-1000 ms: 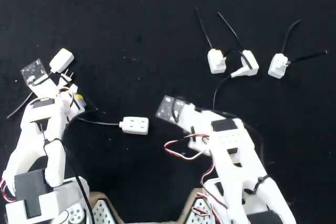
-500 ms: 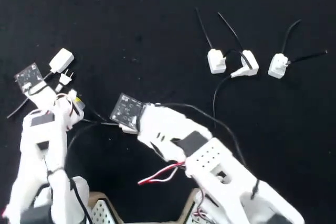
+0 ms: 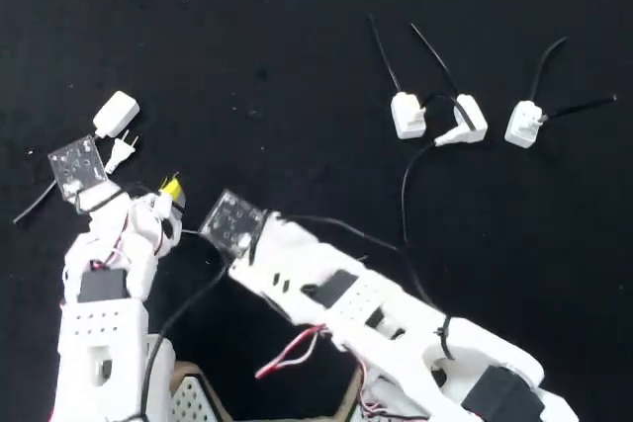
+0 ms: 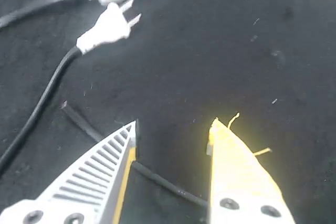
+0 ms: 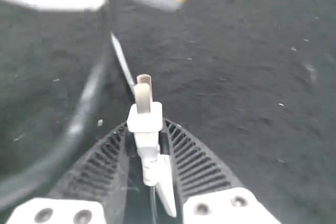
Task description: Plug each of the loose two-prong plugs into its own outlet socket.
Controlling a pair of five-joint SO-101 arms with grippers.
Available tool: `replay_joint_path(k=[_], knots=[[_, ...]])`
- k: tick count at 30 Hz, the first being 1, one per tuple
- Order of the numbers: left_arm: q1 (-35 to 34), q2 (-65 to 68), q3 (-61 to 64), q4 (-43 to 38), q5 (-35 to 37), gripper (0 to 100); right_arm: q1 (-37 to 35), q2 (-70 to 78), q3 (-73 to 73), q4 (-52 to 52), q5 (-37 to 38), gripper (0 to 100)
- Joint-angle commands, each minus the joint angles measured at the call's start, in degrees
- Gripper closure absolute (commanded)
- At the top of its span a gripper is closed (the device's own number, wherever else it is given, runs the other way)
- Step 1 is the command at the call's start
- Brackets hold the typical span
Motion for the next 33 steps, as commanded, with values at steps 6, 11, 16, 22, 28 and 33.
replay_joint_path(k=[6, 11, 16, 22, 28, 33], knots=[[1.8, -13.63, 4.26, 2.64, -4.75, 86, -1.67, 0.04, -0.48, -2.73, 0.53, 98.8], [10.68, -20.84, 3.65, 10.64, -7.56, 84, -1.76, 0.04, -1.01, -2.73, 0.53, 98.8], [14.99, -26.55, 4.44, 14.15, -11.6, 82, -1.67, -0.4, -0.66, -2.46, 0.53, 98.8], [12.09, -29.63, 8.84, 13.27, -17.93, 82, -1.58, -4.62, -0.31, 0.09, 0.53, 98.8], [12.09, -30.07, 10.24, 12.13, -20.04, 82, -1.41, -18.07, 1.89, 7.12, 0.53, 98.8], [11.91, -30.07, 10.24, 12.13, -20.04, 82, -1.41, -27.56, 6.73, 7.3, 0.53, 98.8]])
